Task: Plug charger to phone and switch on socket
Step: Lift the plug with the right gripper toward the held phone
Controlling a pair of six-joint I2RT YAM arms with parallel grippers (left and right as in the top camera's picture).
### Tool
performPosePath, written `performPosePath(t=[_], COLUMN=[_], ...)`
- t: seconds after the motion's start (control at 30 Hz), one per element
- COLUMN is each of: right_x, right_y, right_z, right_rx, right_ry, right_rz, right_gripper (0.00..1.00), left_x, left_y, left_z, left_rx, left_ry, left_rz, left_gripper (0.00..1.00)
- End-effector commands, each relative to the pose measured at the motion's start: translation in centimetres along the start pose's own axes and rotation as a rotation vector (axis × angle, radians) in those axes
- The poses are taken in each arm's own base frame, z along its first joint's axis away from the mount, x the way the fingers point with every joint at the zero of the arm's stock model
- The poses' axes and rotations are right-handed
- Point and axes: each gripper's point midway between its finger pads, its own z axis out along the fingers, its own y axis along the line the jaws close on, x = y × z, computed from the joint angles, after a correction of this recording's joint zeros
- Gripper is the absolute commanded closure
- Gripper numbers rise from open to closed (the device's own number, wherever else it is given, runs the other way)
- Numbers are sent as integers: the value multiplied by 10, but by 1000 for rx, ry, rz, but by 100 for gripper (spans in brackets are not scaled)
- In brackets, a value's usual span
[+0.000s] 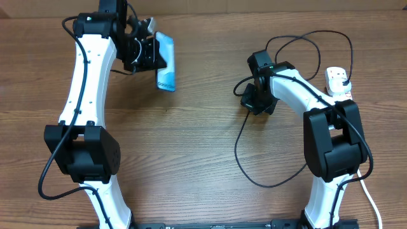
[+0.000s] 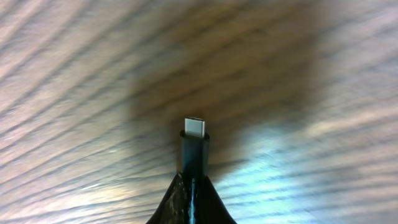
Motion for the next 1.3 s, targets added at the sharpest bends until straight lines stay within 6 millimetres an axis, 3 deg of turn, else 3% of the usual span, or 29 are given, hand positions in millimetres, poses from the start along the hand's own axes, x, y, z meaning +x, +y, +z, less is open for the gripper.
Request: performPosePath(t=[0.0, 0.1, 0.2, 0.4, 0.47, 0.57, 0.7, 0.8, 0.9, 1.1, 1.27], right_x=[-1, 5, 22, 70, 85, 91, 88, 79, 92, 117, 110], right_y=[47, 69, 86, 114, 130, 142, 143, 139, 144, 167, 172], right_z=[-44, -85, -112, -133, -144, -158, -169, -183, -201, -201, -205], right_rx=[-254, -394, -516, -696, -788, -871, -863, -763, -716, -674, -683], right_ry=[-16, -52, -42, 70, 93, 97, 57, -64, -154, -200, -232], right_rz=[-225, -317, -446, -606, -653, -679, -667, -639, -680, -706, -663], right_gripper=[96, 96, 96, 96, 96, 96, 96, 96, 96, 96, 96], left_x=[-7, -17, -19, -24, -23, -21, -21, -24, -23, -21, -18], left_y=[-62, -88, -91, -92, -101, -113, -115, -108, -108, -115, -117], left_z=[-14, -26, -28, -28, -34, -42, -44, -38, -38, -42, -44], left_rx=[322, 476, 494, 494, 557, 639, 655, 602, 601, 652, 668], left_ry=[-52, -107, -121, -143, -143, -144, -147, -150, -146, -126, -123], left_rz=[187, 254, 270, 292, 295, 311, 316, 310, 300, 265, 280], left_gripper=[96, 96, 96, 96, 96, 96, 96, 96, 96, 96, 96])
